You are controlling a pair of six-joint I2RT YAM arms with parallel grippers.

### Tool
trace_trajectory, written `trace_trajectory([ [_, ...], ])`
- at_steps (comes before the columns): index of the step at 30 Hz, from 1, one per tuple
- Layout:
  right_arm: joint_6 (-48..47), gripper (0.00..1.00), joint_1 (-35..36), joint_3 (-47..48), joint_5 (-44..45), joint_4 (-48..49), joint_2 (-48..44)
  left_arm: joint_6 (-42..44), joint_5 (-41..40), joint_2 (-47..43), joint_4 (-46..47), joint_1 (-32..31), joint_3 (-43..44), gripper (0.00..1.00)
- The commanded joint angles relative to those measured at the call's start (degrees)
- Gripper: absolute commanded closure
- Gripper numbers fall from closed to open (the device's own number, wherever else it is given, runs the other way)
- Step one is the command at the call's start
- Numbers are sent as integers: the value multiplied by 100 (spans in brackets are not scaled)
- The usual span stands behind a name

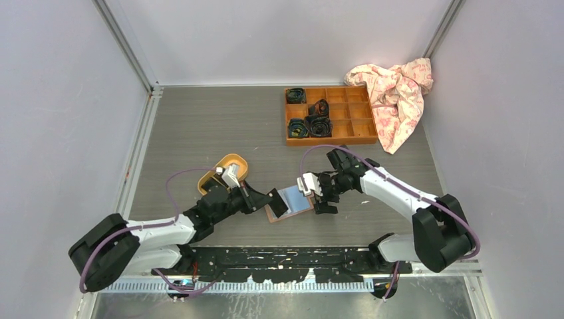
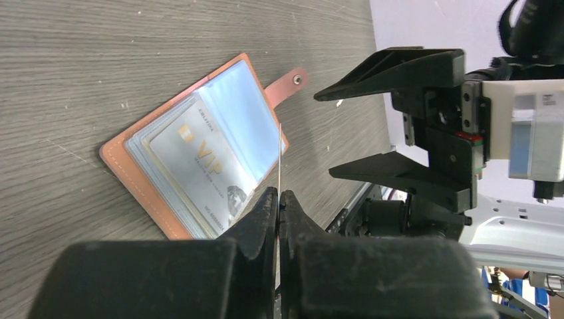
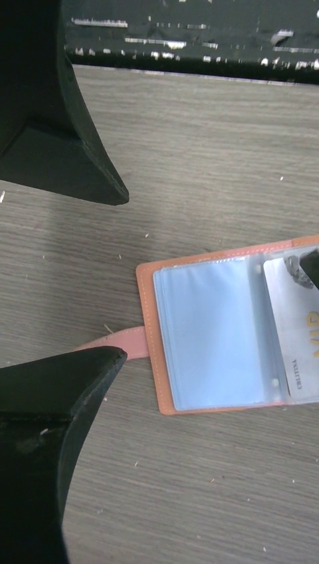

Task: Put the credit cards into the card holder
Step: Insert the credit card into the card slot.

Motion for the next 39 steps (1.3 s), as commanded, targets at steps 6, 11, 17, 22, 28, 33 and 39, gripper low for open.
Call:
trace_trajectory([
  [6, -52, 16, 176, 7, 607, 553, 239, -138, 10, 909, 1374, -11, 230, 100],
  [11, 46, 16, 228, 2, 798, 692, 369, -133, -75, 1231, 1411, -9, 331, 100],
  [17, 216, 18, 361, 57, 1133, 842, 570, -158, -224, 1427, 1235, 43, 347, 100],
  [22, 245, 19, 438, 87, 1282, 867, 676, -130, -292, 1303, 717, 74, 459, 100],
  [28, 266, 19, 456, 129, 1345, 841, 720, -62, 129, 936, -250, 320, 882, 100],
  [33, 312, 19, 468, 185, 1373, 824, 760, -143, 297, 846, -633, 431, 969, 100],
  [39, 358, 19, 588, 250, 1590, 824, 923, -193, 523, 1128, -511, 431, 1085, 100],
])
